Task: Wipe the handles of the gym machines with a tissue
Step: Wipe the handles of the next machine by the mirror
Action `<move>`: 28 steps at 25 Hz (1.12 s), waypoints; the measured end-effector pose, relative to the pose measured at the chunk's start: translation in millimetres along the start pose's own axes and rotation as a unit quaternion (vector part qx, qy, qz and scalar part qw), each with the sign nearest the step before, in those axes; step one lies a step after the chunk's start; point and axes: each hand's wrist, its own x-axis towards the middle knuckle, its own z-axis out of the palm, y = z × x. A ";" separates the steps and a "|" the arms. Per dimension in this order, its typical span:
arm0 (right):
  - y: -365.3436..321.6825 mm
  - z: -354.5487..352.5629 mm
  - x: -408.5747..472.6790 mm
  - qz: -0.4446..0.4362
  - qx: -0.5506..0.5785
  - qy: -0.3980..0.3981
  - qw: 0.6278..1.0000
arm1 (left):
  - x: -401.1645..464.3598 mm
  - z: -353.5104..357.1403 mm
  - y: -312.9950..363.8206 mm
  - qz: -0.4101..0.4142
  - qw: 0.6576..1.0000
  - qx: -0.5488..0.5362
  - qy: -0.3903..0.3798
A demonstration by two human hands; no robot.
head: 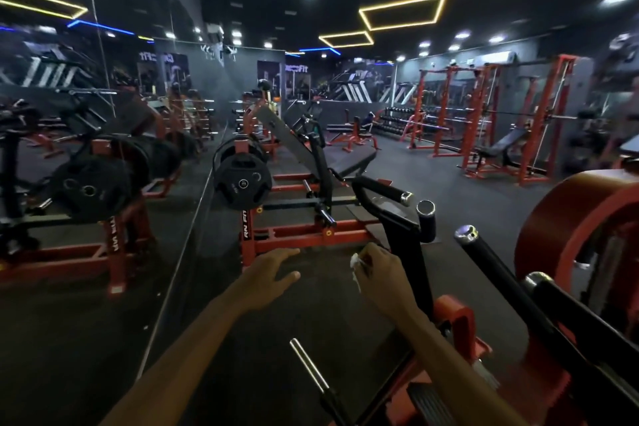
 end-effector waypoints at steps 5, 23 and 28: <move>19.4 16.0 26.1 0.033 -0.001 -0.022 0.999 | 27.2 11.6 -24.9 -0.016 1.000 -0.017 -0.015; 91.0 68.9 167.2 0.100 -0.130 0.116 0.980 | 274.9 45.6 -110.7 0.156 0.983 -0.079 -0.057; 92.4 75.0 186.9 0.109 -0.136 0.205 0.963 | 336.3 48.8 -127.1 0.214 0.968 -0.106 -0.075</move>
